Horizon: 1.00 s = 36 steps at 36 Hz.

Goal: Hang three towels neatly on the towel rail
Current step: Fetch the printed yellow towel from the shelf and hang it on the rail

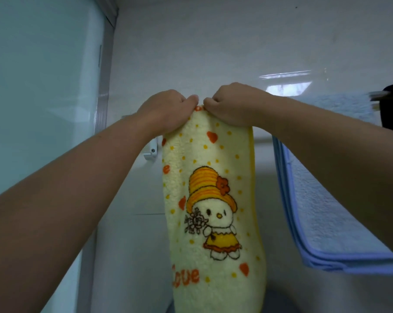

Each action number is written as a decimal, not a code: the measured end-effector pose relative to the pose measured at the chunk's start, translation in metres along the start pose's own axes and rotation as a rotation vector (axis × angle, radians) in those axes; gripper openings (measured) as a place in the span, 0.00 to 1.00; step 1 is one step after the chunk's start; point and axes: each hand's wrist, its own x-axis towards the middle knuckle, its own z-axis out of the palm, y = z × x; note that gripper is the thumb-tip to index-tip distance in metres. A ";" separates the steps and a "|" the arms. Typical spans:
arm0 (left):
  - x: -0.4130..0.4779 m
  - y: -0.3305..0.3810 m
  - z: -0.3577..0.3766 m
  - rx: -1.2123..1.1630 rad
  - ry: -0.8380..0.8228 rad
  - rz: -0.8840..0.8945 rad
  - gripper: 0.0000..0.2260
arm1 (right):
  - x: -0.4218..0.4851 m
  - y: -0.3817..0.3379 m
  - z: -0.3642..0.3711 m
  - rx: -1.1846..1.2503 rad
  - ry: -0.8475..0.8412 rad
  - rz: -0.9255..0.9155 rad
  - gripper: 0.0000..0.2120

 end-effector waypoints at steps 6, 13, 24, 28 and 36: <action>0.007 0.002 -0.008 -0.014 -0.135 -0.049 0.24 | -0.012 0.005 0.000 -0.066 0.043 -0.068 0.21; -0.018 0.006 -0.004 0.081 0.125 0.106 0.11 | -0.021 0.014 -0.011 -0.028 0.068 -0.067 0.18; -0.030 0.015 0.013 0.121 0.181 0.198 0.15 | -0.034 -0.008 0.013 -0.131 0.208 -0.154 0.20; -0.022 0.014 0.013 0.177 0.143 0.181 0.15 | -0.028 -0.006 0.017 -0.126 0.222 -0.139 0.20; -0.008 0.015 0.011 0.134 0.091 0.086 0.21 | -0.024 -0.009 0.011 -0.064 0.172 -0.112 0.16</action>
